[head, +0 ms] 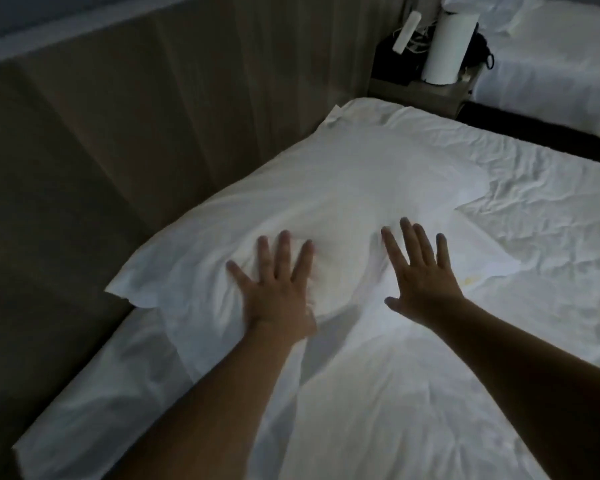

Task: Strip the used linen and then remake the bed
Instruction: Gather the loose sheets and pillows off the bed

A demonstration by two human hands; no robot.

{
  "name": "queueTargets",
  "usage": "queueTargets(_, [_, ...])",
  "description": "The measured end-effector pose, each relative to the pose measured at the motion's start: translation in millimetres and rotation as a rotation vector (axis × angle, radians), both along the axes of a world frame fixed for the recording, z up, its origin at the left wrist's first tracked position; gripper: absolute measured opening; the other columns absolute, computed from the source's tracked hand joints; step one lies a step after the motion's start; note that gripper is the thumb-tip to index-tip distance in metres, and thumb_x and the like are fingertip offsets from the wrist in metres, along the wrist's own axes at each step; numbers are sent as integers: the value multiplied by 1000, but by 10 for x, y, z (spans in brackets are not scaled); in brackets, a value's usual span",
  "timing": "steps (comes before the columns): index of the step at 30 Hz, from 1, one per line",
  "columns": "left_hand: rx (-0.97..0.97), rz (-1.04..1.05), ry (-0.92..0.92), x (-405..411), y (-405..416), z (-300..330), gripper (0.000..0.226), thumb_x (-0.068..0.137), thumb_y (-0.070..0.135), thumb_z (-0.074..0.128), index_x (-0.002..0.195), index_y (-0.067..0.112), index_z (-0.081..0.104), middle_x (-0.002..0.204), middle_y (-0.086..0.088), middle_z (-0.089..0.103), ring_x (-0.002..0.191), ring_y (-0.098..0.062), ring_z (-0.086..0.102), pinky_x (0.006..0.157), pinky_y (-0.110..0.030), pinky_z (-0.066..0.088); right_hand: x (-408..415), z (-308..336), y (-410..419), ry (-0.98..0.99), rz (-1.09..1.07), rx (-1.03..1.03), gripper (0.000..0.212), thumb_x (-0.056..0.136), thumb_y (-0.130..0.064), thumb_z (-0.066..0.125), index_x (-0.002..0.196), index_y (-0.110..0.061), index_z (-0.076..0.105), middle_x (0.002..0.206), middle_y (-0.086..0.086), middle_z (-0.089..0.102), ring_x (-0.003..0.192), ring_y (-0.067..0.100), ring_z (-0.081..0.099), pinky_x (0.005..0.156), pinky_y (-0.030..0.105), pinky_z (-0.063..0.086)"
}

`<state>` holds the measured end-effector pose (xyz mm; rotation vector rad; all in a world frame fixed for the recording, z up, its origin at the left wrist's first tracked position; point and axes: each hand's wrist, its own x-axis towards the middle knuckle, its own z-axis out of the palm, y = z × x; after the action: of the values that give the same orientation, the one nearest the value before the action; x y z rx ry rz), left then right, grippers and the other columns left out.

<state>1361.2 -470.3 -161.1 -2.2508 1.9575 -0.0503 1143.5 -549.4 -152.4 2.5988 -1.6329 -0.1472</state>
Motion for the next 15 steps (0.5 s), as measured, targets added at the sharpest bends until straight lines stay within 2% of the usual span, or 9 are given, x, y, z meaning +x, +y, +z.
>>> queueTargets(2, [-60,-53,47,446,-187,-232,131,62,83,55,149,29,-28,160,-9,-23,148,-40,-10,107,-75,5,201,-160,-513,8,102,-35,134,66,-59,76,152,-20,-18,160,15,-18,148,32,-12,116,54,-12])
queueTargets(3, [-107,-66,74,560,-256,-363,129,61,82,54,153,28,-19,163,-10,-12,149,-39,0,109,-73,10,338,-257,-745,-15,151,-68,132,60,-59,79,154,-15,-3,161,19,0,149,35,1,117,55,-7])
queueTargets(5, [-218,-96,158,602,-377,-676,118,61,76,51,157,22,7,163,-13,10,147,-39,17,110,-68,15,587,-509,-1130,-147,220,-171,108,58,-51,76,142,-5,27,142,24,36,134,42,31,116,57,12])
queueTargets(6, [-292,-118,188,567,-420,-804,112,65,74,51,156,19,17,161,-15,17,145,-41,21,111,-67,16,650,-624,-1239,-211,243,-232,92,59,-48,68,132,-4,36,130,23,44,123,41,39,114,57,19])
queueTargets(8, [-443,-153,213,511,-543,-1086,100,71,67,56,152,15,31,158,-18,25,143,-44,25,111,-64,20,690,-901,-1400,-256,275,-294,77,59,-51,52,118,-2,44,114,20,48,108,37,41,109,52,22])
queueTargets(10, [-529,-175,240,438,-671,-1310,95,71,62,63,149,14,37,155,-20,30,142,-46,26,112,-62,21,616,-1143,-1512,-221,281,-311,66,61,-49,43,108,-3,47,104,21,51,96,33,37,97,47,24])
queueTargets(12, [-559,-184,262,347,-733,-1431,92,72,60,67,146,13,40,153,-22,33,142,-47,26,114,-61,19,547,-1315,-1563,-203,272,-298,51,69,-41,41,101,-3,47,98,23,52,89,34,37,84,46,25])
queueTargets(15, [-581,-205,252,265,-785,-1512,86,77,58,64,146,12,42,150,-25,36,141,-47,27,116,-60,16,520,-1425,-1594,-175,259,-305,41,73,-34,39,100,-4,44,99,24,53,85,36,44,79,44,26])
